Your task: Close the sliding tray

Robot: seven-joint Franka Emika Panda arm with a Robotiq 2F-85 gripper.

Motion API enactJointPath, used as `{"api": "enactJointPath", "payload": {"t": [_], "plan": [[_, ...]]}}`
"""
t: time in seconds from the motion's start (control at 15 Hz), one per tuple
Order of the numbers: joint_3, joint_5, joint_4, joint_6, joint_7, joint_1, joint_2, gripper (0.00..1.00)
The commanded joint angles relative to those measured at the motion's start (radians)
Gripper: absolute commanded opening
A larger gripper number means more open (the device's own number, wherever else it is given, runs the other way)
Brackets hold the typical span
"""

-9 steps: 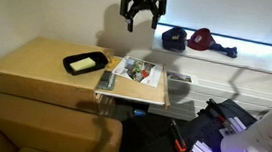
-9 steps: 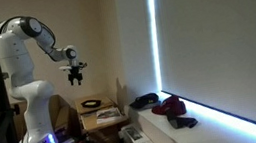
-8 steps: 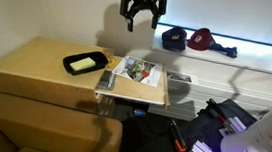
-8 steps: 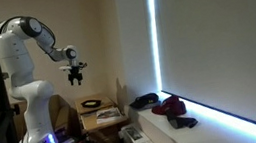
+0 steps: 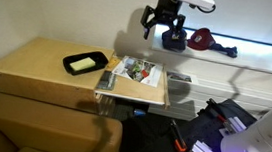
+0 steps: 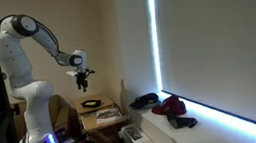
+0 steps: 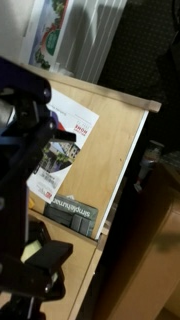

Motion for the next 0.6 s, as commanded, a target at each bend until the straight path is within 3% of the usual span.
{"api": "enactJointPath", "payload": {"t": [0.0, 0.07, 0.2, 0.33, 0.53], "plan": [[-0.042, 0.056, -0.252, 0.253, 0.012, -0.056, -0.074, 1.0], [-0.051, 0.039, -0.31, 0.333, 0.027, -0.082, -0.076, 1.0], [-0.091, 0.017, -0.238, 0.402, 0.055, -0.144, 0.08, 1.0], [-0.085, 0.025, -0.246, 0.352, 0.049, -0.124, 0.023, 1.0], [-0.094, 0.022, -0.225, 0.354, 0.044, -0.132, 0.051, 1.0]]}}
